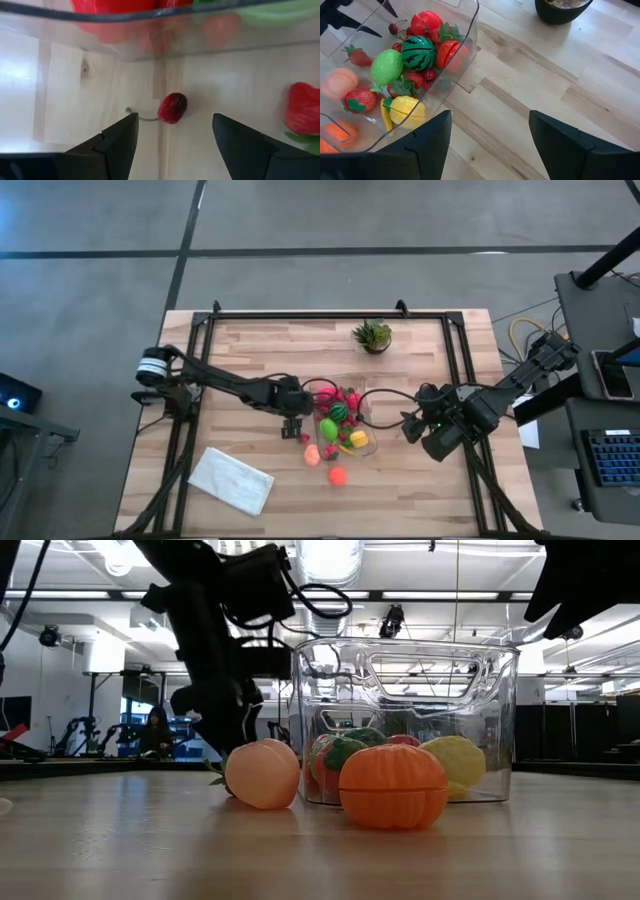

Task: Pick and placing Produce into tupperware
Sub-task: Put the red cherry into the transparent bin

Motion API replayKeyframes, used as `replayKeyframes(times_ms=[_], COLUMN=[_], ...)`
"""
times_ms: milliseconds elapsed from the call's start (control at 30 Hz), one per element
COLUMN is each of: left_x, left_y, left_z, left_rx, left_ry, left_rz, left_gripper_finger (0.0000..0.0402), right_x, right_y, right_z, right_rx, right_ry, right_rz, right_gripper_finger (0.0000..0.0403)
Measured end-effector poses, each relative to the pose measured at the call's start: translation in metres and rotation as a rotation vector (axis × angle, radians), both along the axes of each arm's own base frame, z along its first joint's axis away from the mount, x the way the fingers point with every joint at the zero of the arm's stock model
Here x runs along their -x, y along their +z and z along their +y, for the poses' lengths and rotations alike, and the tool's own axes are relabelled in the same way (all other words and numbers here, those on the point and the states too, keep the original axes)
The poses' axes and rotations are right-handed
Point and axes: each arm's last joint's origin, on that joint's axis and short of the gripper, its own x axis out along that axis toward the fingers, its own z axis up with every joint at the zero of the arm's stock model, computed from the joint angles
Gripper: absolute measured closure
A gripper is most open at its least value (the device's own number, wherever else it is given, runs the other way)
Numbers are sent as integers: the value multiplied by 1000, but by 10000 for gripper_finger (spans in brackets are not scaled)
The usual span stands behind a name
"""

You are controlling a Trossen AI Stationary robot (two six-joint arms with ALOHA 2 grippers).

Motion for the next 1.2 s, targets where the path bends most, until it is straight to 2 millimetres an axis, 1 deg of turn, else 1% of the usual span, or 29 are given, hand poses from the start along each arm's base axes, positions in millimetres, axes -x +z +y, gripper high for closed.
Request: replayKeyframes(times_ms=[100,233,333,700,1000,1133,1200], left_x=[-1,-4,-5,-6,-8,-8,-6], left_y=[-4,-5,-6,-6,-19,-16,-10], left_z=[2,3,3,12,17,17,16], left_rx=[8,61,70,58,60,72,74], left_ry=[5,-11,-12,-14,11,35,39], left_rz=[7,-7,-11,-14,6,8,4], left_gripper_finger=[162,163,172,277,339,365,373], right_x=[0,0,0,0,0,0,1], right_y=[0,0,0,0,-1,-1,-2], right_z=[0,0,0,0,0,0,0], right_rx=[0,-2,-3,-2,-4,-6,-6], right_ry=[0,0,0,0,-6,-9,-11], right_rz=[1,3,3,4,2,2,2], right_gripper_finger=[145,145,145,145,145,145,145])
